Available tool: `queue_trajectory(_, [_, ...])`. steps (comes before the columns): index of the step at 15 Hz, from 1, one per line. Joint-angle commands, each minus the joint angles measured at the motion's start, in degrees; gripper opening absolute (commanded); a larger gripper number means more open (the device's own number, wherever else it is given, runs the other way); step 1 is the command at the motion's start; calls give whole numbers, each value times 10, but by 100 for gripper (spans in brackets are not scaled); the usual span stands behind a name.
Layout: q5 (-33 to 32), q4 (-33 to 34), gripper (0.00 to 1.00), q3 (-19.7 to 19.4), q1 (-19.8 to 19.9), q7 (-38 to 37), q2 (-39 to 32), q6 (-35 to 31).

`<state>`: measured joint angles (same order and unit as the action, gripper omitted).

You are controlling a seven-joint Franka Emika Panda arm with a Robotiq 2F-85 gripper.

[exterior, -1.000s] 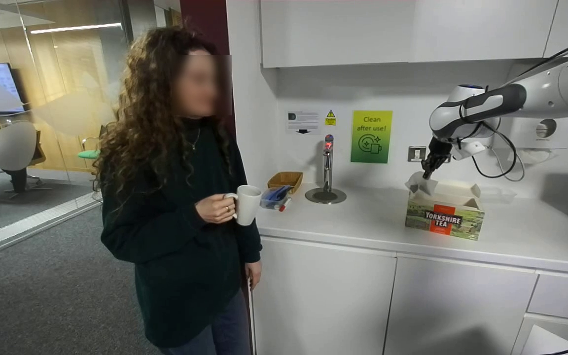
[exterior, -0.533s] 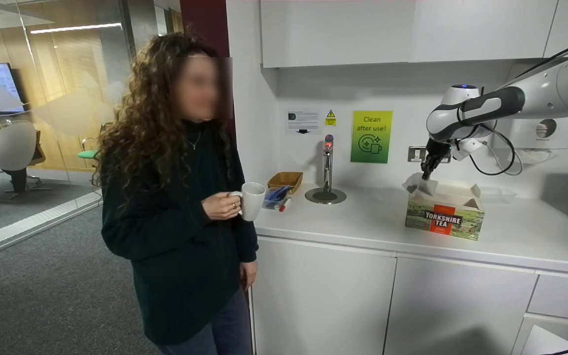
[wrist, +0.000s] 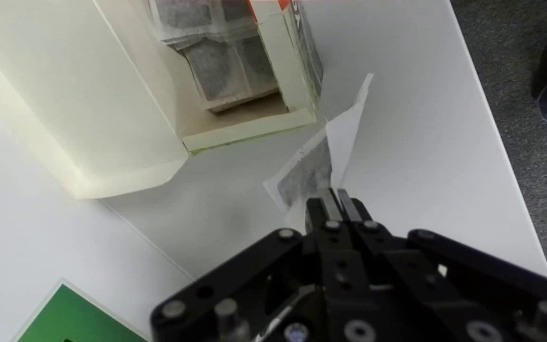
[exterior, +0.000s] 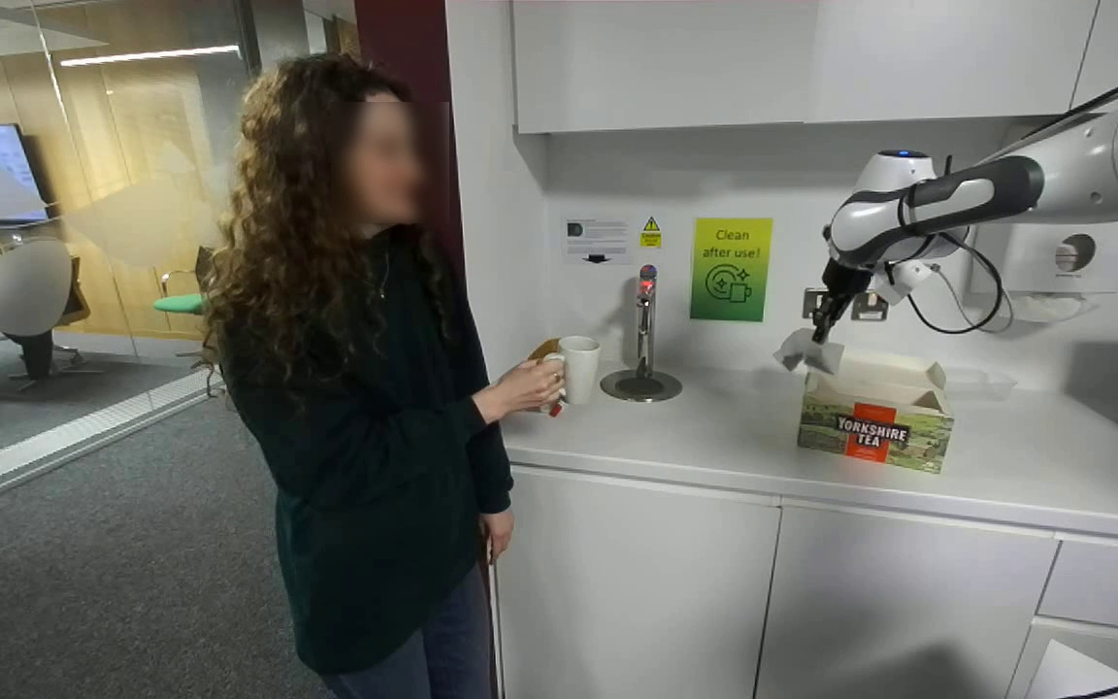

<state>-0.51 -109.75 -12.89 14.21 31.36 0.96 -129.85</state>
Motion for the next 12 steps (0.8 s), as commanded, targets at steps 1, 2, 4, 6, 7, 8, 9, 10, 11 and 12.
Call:
queue_trajectory(1, [6,-21,0,0,-9,22,38,10])
queue_trajectory(2, [12,-18,0,-2,-10,18,37,11])
queue_trajectory(4, [20,-12,0,-3,-12,17,36,33])
queue_trajectory(6, [34,-8,0,-4,-13,27,37,60])
queue_trajectory(7, [42,-4,0,-4,-13,34,37,78])
queue_trajectory(8, [46,-3,0,-4,-13,37,37,86])
queue_trajectory(9, [48,-3,0,-4,-13,41,38,95])
queue_trajectory(10, [52,-1,0,-3,-14,48,39,106])
queue_trajectory(11, [54,0,0,-3,-14,52,40,116])
queue_trajectory(12, [53,0,0,-2,-15,53,41,122])
